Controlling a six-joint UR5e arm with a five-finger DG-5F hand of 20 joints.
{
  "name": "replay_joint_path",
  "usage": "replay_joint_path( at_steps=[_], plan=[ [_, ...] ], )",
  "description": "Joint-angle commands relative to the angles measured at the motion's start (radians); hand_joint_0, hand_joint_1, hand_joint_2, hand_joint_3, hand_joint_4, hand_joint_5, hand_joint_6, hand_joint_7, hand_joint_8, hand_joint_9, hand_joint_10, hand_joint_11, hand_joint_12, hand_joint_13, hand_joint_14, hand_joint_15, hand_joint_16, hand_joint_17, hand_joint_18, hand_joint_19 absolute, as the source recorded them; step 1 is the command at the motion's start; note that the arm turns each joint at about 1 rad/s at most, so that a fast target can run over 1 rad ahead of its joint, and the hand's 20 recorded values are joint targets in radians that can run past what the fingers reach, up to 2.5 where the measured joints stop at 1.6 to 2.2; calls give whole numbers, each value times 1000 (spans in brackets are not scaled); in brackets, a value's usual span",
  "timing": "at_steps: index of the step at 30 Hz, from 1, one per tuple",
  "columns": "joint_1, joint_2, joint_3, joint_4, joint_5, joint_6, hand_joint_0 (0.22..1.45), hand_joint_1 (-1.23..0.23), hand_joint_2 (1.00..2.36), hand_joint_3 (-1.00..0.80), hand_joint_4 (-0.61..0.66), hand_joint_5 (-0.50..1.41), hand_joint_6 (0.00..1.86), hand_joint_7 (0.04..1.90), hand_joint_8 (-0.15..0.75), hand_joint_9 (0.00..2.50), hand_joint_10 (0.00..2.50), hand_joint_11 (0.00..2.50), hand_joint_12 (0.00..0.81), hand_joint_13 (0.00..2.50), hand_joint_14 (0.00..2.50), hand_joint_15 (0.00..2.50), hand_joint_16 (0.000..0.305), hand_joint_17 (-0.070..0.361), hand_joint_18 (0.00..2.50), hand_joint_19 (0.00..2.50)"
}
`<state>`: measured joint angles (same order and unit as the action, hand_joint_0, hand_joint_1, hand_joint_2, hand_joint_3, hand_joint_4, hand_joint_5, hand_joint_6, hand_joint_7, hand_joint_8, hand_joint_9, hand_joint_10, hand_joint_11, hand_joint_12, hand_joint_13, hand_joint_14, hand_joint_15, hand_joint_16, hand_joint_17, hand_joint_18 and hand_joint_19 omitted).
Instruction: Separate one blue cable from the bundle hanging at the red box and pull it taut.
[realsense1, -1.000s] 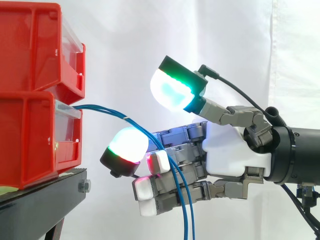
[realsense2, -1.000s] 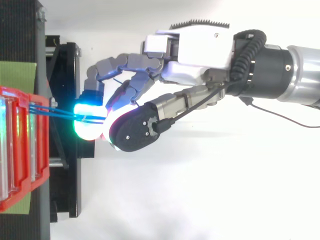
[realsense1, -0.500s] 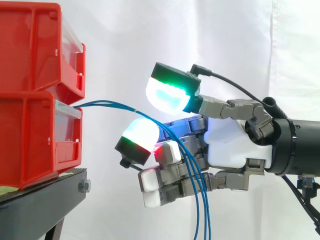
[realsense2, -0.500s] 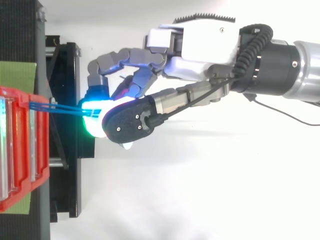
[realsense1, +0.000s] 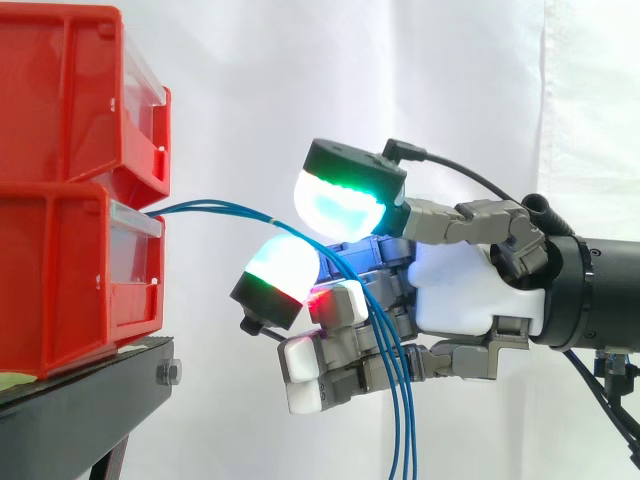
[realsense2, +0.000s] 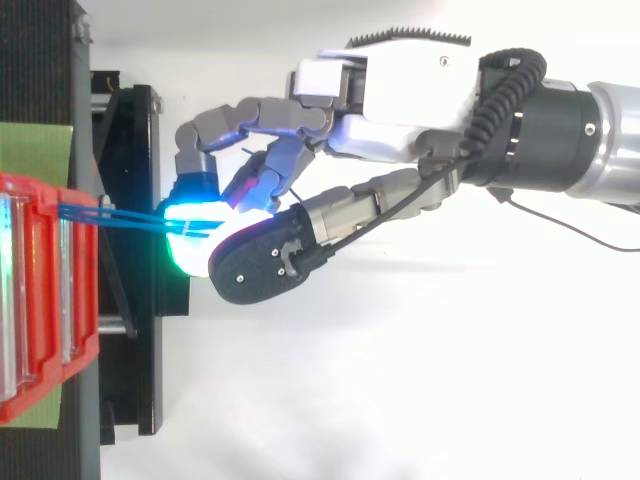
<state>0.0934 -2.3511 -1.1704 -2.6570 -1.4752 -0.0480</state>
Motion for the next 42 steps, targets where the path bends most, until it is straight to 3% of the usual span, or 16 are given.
replay_joint_path(
  at_steps=[1,5,12,17,22,28,31,33,36,42],
  plan=[
    [0,-1,0,0,0,0,608,-450,1004,-455,193,-133,541,1318,314,1108,23,953,337,893,18,537,36,81,593,527],
    [0,-1,0,-1,0,0,640,-404,1009,-415,185,-126,538,1317,324,1155,23,956,337,908,18,526,36,81,610,526],
    [2,1,0,0,1,0,705,-615,1029,-162,178,-120,512,1324,314,1142,22,960,318,946,19,559,35,80,623,538],
    [0,-1,0,0,0,2,725,-681,1031,-115,177,-120,516,1328,308,1139,25,940,313,951,22,564,35,80,633,549],
    [-1,1,0,0,1,4,754,-724,1030,-145,171,-129,551,1311,306,1134,24,960,307,952,20,566,35,79,628,554],
    [-1,-1,0,0,0,4,794,-841,1008,-426,153,-164,662,1189,286,1073,24,989,300,929,20,556,35,78,653,497],
    [-1,-1,0,0,0,4,753,-868,1000,-500,158,-178,715,1106,282,1062,23,981,300,934,21,540,35,79,679,475],
    [0,-1,0,0,0,4,624,-820,1000,-500,155,-188,774,1051,292,1064,23,982,311,935,20,562,35,79,674,516],
    [0,-1,0,0,0,4,534,-753,1000,-500,171,-182,791,1032,324,1097,22,953,332,955,19,564,38,87,706,532],
    [-1,-1,0,0,0,2,493,-654,1000,-500,190,-161,774,1033,337,1129,20,929,344,981,18,551,41,92,739,524]
  ],
)
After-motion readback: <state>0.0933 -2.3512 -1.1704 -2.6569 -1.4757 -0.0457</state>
